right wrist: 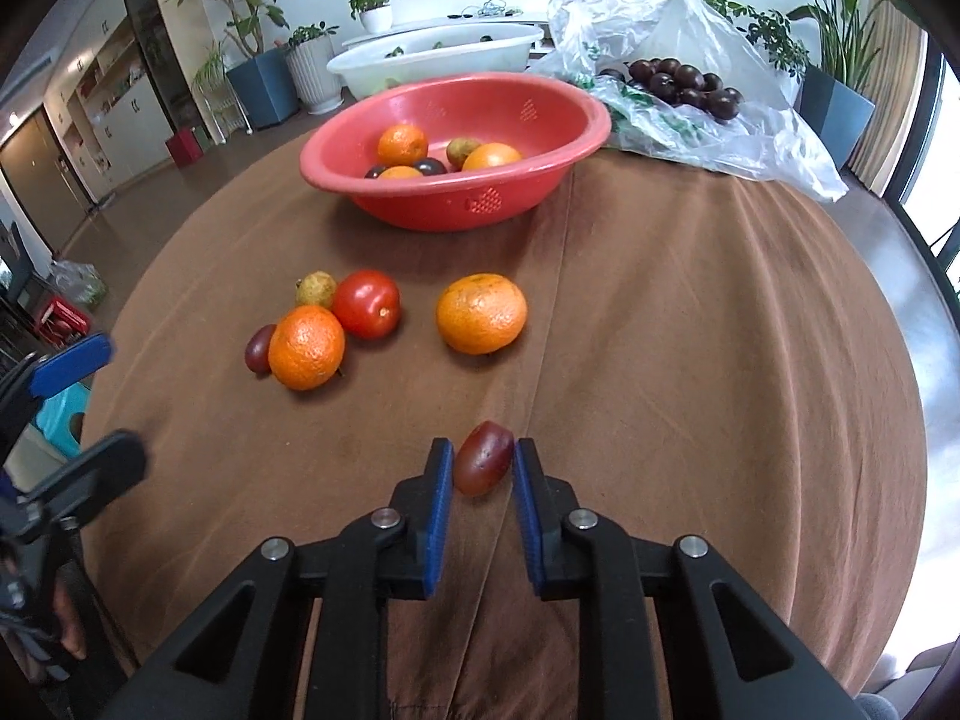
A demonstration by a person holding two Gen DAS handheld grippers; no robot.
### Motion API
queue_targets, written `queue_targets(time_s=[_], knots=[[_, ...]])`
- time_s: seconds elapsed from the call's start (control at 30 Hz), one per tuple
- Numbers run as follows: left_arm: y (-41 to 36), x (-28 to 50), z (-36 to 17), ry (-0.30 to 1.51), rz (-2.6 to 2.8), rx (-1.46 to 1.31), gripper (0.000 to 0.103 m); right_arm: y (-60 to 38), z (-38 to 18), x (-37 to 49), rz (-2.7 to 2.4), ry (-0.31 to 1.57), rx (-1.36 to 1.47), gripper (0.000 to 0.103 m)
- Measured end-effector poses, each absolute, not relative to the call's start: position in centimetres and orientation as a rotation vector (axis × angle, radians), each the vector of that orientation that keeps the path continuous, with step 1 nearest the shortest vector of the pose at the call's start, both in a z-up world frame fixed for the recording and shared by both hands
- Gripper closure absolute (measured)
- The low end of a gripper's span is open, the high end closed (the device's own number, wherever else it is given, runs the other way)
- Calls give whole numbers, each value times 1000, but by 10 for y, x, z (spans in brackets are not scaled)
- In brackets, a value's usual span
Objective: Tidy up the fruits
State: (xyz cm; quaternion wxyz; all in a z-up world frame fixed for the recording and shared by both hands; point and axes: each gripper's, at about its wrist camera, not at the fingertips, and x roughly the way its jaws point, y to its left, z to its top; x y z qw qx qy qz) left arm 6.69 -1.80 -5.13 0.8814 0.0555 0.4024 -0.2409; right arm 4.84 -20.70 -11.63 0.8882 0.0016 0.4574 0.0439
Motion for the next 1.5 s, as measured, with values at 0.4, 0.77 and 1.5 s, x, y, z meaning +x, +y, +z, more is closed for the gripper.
queue_targets(time_s=[0.4, 0.77, 1.5], knots=[[-65, 112, -71, 922, -662, 226, 41, -231, -105, 39, 109, 912, 94, 81], [-75, 121, -84, 944, -647, 289, 56, -238, -106, 37, 111, 907, 123, 81], [-64, 115, -80, 919, -637, 264, 69, -238, -99, 35, 119, 885, 139, 81]])
